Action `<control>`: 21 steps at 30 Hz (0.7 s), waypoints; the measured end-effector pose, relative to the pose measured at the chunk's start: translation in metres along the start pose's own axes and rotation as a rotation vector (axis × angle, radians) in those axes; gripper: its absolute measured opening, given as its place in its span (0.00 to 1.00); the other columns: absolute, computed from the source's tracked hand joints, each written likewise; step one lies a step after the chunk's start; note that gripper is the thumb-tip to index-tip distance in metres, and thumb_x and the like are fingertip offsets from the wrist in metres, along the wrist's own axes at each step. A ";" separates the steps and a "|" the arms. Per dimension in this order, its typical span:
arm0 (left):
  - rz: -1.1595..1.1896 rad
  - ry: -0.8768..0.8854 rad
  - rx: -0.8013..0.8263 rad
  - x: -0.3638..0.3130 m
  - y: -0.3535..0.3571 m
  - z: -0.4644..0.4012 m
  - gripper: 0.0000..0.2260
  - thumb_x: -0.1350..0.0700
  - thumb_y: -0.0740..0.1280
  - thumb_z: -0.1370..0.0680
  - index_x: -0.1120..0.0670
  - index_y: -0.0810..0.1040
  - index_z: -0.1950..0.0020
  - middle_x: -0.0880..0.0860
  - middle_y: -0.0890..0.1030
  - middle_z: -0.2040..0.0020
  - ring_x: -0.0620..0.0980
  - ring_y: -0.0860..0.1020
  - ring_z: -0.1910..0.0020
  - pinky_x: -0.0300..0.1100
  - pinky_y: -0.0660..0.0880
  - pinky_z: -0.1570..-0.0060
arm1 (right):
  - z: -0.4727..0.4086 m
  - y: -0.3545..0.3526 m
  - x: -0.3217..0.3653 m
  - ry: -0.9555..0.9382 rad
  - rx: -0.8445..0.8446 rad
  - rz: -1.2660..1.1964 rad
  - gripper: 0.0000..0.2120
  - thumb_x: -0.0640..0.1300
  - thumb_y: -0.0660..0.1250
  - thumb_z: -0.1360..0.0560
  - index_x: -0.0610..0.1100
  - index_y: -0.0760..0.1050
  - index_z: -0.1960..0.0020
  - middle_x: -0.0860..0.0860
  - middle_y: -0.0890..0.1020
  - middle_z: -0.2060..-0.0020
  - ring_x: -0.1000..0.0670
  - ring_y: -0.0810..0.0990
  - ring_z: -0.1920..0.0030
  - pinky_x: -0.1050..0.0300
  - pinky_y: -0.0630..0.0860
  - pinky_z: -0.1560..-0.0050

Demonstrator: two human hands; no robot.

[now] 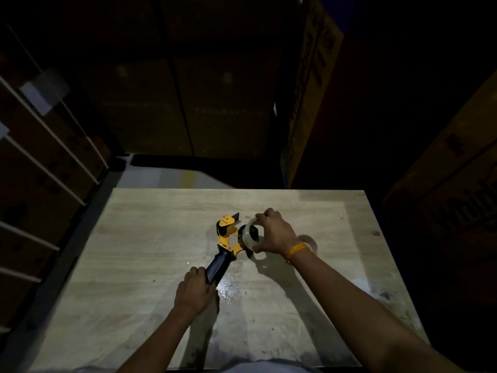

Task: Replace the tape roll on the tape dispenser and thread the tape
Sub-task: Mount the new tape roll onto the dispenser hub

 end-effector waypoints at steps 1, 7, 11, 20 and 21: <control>-0.004 0.004 -0.002 0.000 -0.001 0.000 0.17 0.46 0.67 0.22 0.56 0.74 0.41 0.57 0.76 0.43 0.59 0.78 0.43 0.52 0.76 0.50 | -0.011 0.002 0.007 -0.010 0.014 0.006 0.45 0.59 0.81 0.41 0.46 0.69 0.29 0.43 0.72 0.38 0.39 0.72 0.37 0.42 0.82 0.49; 0.028 0.053 0.011 -0.002 -0.010 -0.005 0.21 0.49 0.73 0.26 0.54 0.75 0.36 0.56 0.77 0.41 0.59 0.78 0.41 0.51 0.75 0.49 | -0.051 0.034 0.020 -0.013 0.156 0.065 0.40 0.57 0.80 0.37 0.48 0.70 0.29 0.40 0.73 0.40 0.35 0.73 0.39 0.40 0.81 0.46; 0.081 0.059 0.029 -0.001 -0.015 -0.011 0.24 0.50 0.75 0.28 0.54 0.75 0.34 0.56 0.78 0.41 0.59 0.78 0.40 0.52 0.77 0.48 | -0.063 0.040 0.019 0.014 0.202 0.047 0.37 0.56 0.82 0.39 0.49 0.76 0.33 0.41 0.75 0.43 0.37 0.75 0.42 0.42 0.81 0.44; 0.128 0.014 0.069 0.009 -0.014 -0.016 0.28 0.47 0.76 0.31 0.48 0.74 0.33 0.52 0.79 0.41 0.56 0.77 0.40 0.50 0.76 0.50 | -0.069 0.075 0.021 0.085 0.247 0.191 0.22 0.40 0.74 0.28 0.40 0.76 0.35 0.37 0.73 0.38 0.34 0.73 0.38 0.42 0.79 0.42; 0.135 0.010 0.070 0.010 -0.015 -0.017 0.28 0.47 0.76 0.31 0.48 0.74 0.33 0.52 0.79 0.41 0.56 0.77 0.40 0.49 0.76 0.50 | -0.071 0.075 0.021 0.096 0.247 0.191 0.21 0.40 0.73 0.27 0.39 0.77 0.36 0.37 0.74 0.38 0.34 0.73 0.38 0.42 0.79 0.42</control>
Point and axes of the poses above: each hand's wrist, its own z-axis away from the middle knuckle, its own y-axis out of the palm, x = y × z, the point moved 9 cm from there along -z, towards the middle knuckle
